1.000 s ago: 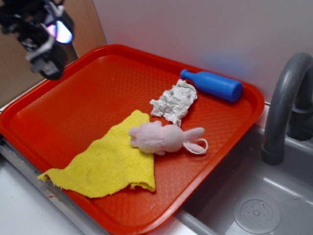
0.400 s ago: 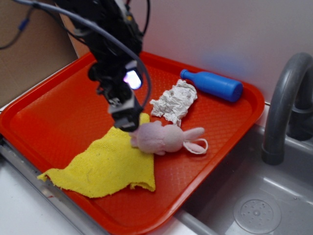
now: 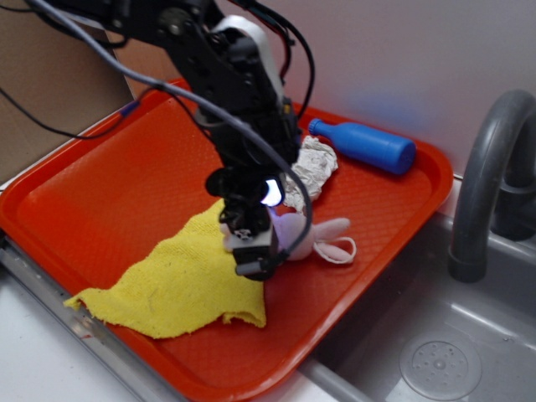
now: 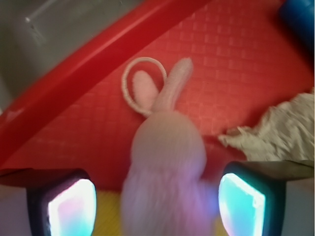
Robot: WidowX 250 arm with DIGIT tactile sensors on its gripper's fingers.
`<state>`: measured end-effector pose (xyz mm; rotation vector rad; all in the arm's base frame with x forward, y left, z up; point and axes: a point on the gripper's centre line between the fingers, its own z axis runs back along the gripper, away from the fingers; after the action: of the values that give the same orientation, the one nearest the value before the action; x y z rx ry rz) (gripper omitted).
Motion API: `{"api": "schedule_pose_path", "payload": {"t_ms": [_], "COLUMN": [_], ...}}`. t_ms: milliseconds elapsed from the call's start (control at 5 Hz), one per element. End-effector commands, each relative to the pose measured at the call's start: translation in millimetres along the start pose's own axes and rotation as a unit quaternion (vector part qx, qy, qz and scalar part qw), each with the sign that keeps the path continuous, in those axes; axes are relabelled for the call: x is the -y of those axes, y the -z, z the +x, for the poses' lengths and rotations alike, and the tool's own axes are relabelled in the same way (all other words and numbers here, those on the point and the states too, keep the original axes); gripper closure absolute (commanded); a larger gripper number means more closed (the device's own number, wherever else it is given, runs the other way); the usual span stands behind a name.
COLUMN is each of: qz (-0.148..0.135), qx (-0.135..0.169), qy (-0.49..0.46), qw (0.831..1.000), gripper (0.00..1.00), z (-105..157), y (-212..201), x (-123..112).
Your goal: Grab the pink bunny.
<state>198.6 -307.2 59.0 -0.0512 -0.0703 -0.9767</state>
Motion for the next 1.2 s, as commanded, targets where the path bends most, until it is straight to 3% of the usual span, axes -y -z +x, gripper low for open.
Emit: {"api": "schedule_pose_path", "payload": {"t_ms": [0,200,400,600,800,1000], "qz": [0.019,0.017,0.025,0.026,0.015,0.005], "qx": [-0.022,-0.033,-0.034,-0.036,-0.040,-0.041], "qy": [0.004,0.000,-0.012,-0.078,-0.192,-0.237], "qw": [1.000,0.999,0.999,0.996,0.981,0.971], "gripper": [0.00,1.00,1.00,1.00,1.00,1.00], "z": [5.8,4.8,0.6,-9.8,-36.0,-63.9], "y": [2.7,8.8,5.8,-29.3,-72.4,-97.8], "x": [4.0,7.7,9.4,1.3,-21.0,-44.2]}}
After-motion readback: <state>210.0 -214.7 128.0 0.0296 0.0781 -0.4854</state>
